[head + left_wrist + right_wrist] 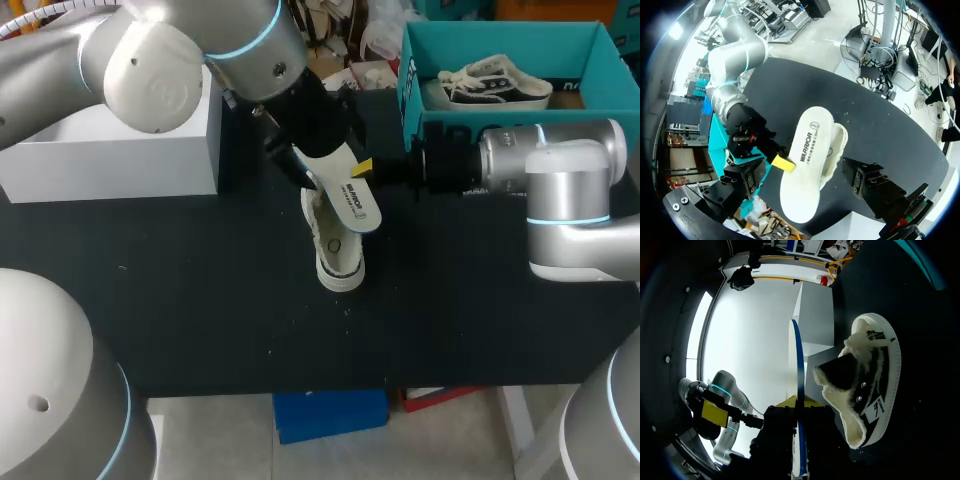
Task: Take the shoe out of the shoebox, open the shoe tongue, remove and reinsert the insole, then place the shoe into the shoebox
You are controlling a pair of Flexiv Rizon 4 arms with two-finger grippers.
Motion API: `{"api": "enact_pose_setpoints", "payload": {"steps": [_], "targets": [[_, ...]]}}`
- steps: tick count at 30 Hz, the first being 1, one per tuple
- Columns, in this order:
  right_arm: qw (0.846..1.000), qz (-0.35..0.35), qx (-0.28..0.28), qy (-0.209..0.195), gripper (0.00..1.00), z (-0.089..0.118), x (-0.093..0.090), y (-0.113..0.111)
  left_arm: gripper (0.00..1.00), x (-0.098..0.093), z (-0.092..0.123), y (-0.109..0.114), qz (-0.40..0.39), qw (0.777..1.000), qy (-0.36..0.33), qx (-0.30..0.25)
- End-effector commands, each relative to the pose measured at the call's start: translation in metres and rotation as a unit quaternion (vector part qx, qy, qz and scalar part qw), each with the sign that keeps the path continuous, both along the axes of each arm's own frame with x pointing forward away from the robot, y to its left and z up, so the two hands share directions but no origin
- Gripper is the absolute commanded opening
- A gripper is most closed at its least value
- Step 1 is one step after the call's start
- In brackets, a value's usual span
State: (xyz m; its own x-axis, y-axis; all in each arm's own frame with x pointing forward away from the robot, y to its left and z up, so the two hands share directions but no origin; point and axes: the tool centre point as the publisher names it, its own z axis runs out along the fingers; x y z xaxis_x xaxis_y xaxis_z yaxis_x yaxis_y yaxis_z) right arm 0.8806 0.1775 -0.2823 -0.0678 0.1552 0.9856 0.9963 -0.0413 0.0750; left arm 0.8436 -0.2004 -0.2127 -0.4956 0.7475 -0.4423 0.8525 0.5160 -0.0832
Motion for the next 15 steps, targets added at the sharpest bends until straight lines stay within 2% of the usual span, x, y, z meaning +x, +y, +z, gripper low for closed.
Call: {"api": "enact_pose_setpoints", "payload": {"steps": [1, 7, 8, 10, 15], "targets": [[1.0, -0.001, -0.001, 0.0, 0.0, 0.0, 0.0, 0.001, 1.0, -0.016, -0.007, 0.023, 0.015, 0.993, -0.066, -0.099], [1.0, -0.001, -0.001, 0.0, 0.0, 0.0, 0.0, 0.001, 1.0, -0.02, -0.014, 0.036, 0.009, 0.986, -0.097, -0.135], [1.0, -0.001, -0.001, 0.0, 0.0, 0.0, 0.0, 0.001, 1.0, -0.02, -0.016, 0.038, 0.004, 0.983, -0.097, -0.154], [1.0, -0.001, -0.001, 0.0, 0.0, 0.0, 0.0, 0.001, 1.0, -0.018, -0.023, 0.044, 0.002, 0.983, -0.108, -0.149], [1.0, -0.001, -0.001, 0.0, 0.0, 0.0, 0.0, 0.001, 1.0, -0.011, -0.037, 0.059, 0.003, 0.975, -0.128, -0.179]]}}
